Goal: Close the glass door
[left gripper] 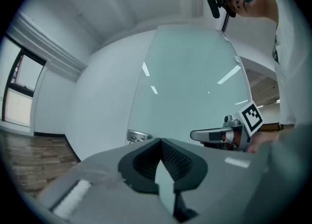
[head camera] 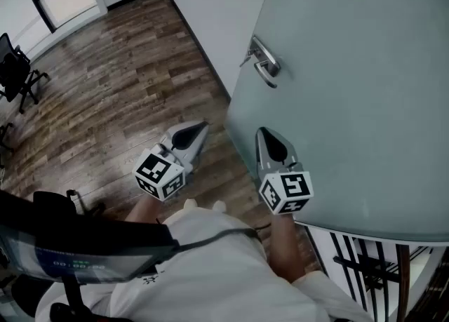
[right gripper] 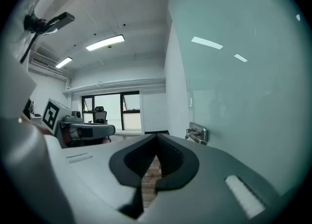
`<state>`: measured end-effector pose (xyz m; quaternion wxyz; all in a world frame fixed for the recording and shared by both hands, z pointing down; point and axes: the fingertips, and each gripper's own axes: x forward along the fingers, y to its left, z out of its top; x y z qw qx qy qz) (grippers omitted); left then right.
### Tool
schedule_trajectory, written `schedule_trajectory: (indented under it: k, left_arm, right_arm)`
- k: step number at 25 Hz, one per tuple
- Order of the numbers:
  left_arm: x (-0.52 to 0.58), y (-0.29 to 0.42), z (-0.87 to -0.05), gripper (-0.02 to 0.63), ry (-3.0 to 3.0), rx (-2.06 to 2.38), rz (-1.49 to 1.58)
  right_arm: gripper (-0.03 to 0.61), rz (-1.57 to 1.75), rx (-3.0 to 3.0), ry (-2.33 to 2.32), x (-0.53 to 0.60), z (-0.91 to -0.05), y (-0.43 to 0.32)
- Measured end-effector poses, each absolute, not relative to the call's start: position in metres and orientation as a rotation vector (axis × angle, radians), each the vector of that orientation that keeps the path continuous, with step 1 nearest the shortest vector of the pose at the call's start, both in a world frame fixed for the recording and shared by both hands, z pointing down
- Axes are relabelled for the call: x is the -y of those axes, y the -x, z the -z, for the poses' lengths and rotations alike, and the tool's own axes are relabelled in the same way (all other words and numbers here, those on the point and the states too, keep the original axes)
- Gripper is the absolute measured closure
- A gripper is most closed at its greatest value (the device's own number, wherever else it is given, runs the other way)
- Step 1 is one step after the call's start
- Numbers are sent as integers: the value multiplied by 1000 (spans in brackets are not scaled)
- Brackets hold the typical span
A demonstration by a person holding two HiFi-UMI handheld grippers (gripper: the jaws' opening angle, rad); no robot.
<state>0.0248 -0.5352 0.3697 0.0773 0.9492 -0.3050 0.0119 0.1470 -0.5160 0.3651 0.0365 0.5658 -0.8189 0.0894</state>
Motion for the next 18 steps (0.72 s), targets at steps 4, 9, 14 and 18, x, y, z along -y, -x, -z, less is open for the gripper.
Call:
schedule_trajectory:
  k: [4,9,14,18]
  left_arm:
    - [537,-22,-369,612,-2845,914,-38]
    - [536,-25,-368,612,-2850,900,-37]
    - [538,-28,-367,612,-2852,897,-35]
    - [542,-27,-367,612,-2856,901,-47]
  right_arm:
    - [571,-272,2511,-1737,516,-364,-145]
    - [571,-290,2504,-1739,516,-366,-151]
    - [569,-320,2515,-1737,521,-368,-154]
    - [571,-314,2495,-1746,533,-373,-160]
